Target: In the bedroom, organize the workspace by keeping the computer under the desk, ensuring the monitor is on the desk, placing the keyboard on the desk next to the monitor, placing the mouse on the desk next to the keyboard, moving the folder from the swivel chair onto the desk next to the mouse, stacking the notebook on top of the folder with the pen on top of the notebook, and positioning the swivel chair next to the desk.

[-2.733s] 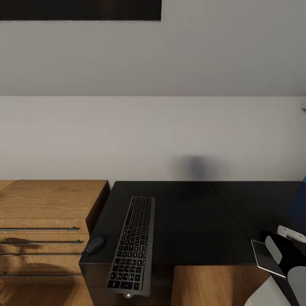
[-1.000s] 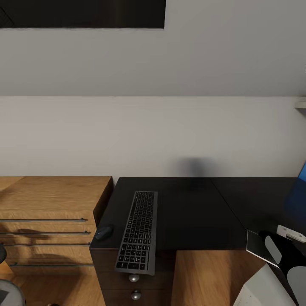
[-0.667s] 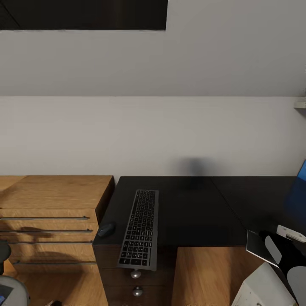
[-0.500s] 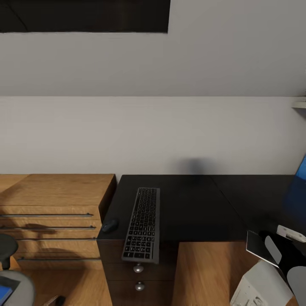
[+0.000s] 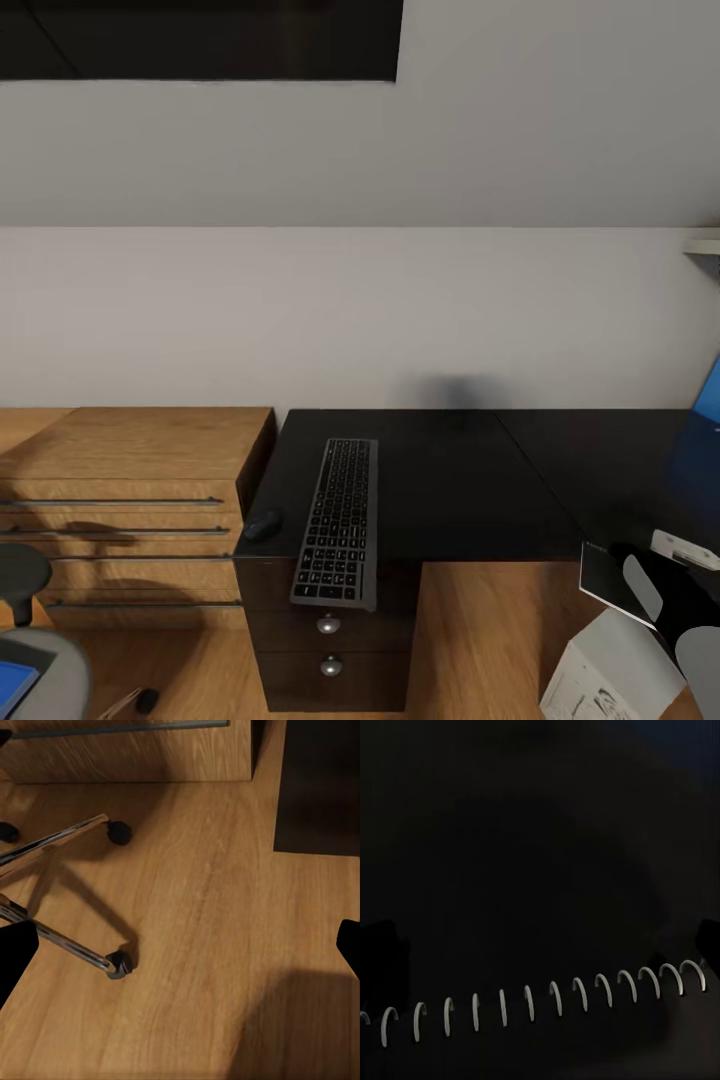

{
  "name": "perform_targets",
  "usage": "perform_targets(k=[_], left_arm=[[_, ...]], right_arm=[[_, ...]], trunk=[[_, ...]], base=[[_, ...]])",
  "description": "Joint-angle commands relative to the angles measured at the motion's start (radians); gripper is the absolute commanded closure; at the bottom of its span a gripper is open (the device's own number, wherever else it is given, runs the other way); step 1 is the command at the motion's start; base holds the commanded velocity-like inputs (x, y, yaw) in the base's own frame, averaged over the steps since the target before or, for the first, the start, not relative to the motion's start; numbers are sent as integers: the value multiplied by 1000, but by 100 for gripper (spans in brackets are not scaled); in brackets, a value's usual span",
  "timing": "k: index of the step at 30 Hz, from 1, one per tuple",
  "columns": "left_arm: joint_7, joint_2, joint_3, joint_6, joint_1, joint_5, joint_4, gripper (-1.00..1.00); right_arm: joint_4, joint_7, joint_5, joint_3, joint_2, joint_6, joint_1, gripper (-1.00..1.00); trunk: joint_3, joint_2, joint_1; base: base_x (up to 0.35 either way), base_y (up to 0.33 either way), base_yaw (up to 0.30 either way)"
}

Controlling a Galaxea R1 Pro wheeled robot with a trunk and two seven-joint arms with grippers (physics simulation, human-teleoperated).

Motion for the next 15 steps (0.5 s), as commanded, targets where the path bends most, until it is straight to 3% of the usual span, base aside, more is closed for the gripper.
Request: perform_targets(k=[1,15], left_arm=[[4,1,-9,-2,0,9,-2,-100],[4,1,-7,-1,0,9,-2,-100]], right_arm=[[-1,-5,-13,0,0,4,0,-100],[-3,-5,-13,-1,0,2,0,-100]], trunk=[[-1,0,0],[-1,0,0]], base=[[-60,0,0],[-78,0,0]])
